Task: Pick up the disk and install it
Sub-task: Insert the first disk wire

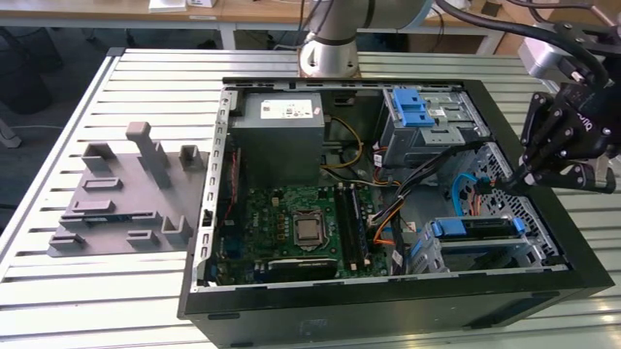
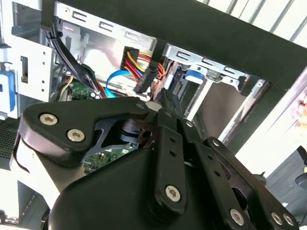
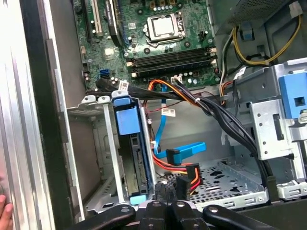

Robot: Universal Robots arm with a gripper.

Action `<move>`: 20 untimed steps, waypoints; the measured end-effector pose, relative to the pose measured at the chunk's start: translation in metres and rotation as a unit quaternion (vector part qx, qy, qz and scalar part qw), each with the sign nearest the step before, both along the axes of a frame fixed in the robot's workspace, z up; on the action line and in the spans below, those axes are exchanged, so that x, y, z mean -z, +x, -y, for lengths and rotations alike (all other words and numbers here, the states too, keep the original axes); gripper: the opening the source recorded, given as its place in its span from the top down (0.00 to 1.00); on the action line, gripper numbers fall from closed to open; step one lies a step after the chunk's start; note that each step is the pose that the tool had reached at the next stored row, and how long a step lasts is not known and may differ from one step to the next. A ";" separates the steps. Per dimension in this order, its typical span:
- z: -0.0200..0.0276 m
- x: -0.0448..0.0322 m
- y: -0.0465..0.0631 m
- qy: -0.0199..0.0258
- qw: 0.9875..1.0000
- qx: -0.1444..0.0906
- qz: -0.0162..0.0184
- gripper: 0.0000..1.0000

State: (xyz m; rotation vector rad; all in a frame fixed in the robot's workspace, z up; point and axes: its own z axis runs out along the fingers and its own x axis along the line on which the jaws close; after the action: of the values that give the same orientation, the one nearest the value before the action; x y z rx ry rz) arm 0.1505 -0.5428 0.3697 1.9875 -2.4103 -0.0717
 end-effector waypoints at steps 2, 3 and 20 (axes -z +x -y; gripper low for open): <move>-0.0032 0.0004 0.000 0.000 1.000 0.003 -0.001 0.89; -0.0042 0.0006 0.000 0.000 1.000 0.005 -0.001 0.82; -0.0286 0.0139 0.006 -0.024 0.999 0.013 -0.019 0.67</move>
State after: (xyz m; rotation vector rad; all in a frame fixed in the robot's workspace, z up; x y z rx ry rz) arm 0.1565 -0.5143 0.3557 1.9166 -2.3912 -0.0518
